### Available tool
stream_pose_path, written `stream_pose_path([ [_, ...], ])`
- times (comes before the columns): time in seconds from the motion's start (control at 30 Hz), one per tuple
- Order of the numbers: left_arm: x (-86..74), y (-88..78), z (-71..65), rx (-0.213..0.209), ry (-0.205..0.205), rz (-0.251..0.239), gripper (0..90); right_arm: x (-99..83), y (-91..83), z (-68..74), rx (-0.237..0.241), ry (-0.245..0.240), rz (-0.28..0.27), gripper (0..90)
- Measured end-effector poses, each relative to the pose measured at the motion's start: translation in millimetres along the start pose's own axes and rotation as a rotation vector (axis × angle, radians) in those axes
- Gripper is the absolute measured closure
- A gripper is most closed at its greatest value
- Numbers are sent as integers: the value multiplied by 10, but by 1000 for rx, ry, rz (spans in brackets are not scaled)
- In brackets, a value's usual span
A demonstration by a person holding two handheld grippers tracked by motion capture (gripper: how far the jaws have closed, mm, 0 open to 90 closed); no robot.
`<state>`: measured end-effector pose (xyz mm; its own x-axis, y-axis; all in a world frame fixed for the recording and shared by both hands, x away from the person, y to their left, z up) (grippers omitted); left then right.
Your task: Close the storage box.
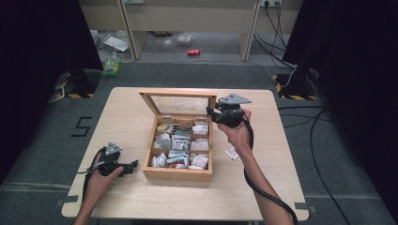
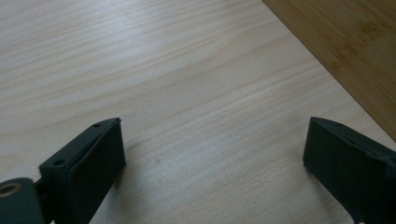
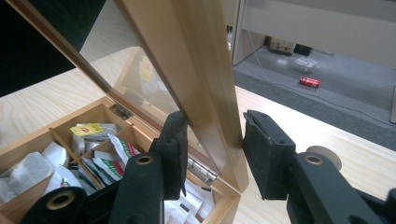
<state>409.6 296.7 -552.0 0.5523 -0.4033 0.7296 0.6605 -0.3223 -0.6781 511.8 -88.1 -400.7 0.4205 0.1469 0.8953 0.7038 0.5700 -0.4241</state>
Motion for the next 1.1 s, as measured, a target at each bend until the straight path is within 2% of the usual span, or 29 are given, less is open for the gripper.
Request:
stream_pose_path([
  [0.27, 0, 0, 0, 1, 0, -1, 49, -19, -111, 76, 13, -2, -13, 584],
  [0.43, -2, -2, -2, 1, -1, -2, 50, -36, -177, 130, 19, -28, -5, 570],
  [0.63, -2, -2, -2, 1, -1, -2, 50, -94, -221, 165, 29, -28, 14, 561],
  [0.77, -2, -3, -3, 3, -1, -2, 50, -163, -253, 183, 46, -8, 36, 542],
  [1.1, -4, -5, -3, 3, 0, -2, 50, -291, -324, 229, 58, -12, 77, 541],
])
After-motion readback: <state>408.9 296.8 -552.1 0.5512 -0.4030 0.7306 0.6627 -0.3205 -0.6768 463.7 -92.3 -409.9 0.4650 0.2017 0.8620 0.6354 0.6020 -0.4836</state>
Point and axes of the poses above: each handheld gripper's, and its own axes: y roughly forward along the jaws, x roughly out of its top, z roughly to its left, the point moved 4 cm from there along y, roughly forward along the jaws, and after that the axes turned 9 degrees about y, right-handed, at the moved point
